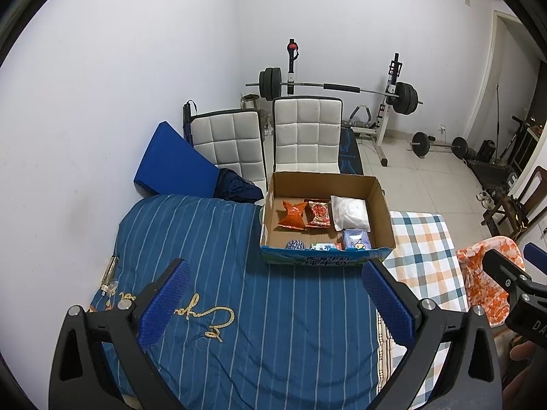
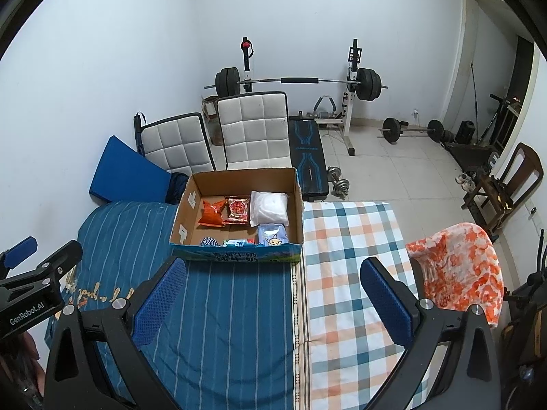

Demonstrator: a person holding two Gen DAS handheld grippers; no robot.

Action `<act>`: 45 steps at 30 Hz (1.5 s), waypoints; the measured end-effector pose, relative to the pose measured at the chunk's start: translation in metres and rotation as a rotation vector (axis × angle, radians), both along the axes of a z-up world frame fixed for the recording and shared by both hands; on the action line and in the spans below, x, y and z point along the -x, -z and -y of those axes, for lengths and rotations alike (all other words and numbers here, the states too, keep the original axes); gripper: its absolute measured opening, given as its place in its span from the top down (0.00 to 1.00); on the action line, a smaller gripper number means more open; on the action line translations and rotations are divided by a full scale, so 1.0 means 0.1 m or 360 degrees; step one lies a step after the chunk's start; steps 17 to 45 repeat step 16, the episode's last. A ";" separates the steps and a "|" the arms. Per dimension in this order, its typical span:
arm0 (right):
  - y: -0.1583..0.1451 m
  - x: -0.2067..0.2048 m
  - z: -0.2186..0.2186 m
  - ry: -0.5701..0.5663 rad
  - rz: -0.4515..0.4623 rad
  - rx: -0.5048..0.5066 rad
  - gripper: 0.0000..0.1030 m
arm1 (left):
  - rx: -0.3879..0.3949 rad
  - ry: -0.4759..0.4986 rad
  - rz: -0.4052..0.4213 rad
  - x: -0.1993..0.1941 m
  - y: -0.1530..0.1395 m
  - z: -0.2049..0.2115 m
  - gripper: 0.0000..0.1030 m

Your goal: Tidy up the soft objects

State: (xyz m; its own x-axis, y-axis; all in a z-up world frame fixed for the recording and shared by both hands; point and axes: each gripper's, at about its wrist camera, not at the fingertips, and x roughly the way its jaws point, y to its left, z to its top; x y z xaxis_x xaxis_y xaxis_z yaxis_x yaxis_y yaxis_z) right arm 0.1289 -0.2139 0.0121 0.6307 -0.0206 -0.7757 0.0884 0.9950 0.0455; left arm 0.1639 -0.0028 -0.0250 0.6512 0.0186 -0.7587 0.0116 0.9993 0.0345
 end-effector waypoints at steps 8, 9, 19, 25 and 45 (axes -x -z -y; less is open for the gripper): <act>0.00 0.01 0.01 0.0002 -0.0003 0.0000 0.00 | 0.0005 -0.0009 -0.0003 0.02 -0.01 0.02 0.00; 0.00 0.01 0.01 0.0002 -0.0003 0.0000 0.00 | 0.0007 -0.0008 -0.0004 0.03 -0.01 0.02 0.00; 0.01 0.04 0.05 0.0016 0.0003 0.0005 0.00 | 0.0004 -0.0012 0.0009 0.04 -0.01 0.03 0.00; 0.01 0.04 0.05 0.0016 0.0003 0.0005 0.00 | 0.0004 -0.0012 0.0009 0.04 -0.01 0.03 0.00; 0.01 0.04 0.05 0.0016 0.0003 0.0005 0.00 | 0.0004 -0.0012 0.0009 0.04 -0.01 0.03 0.00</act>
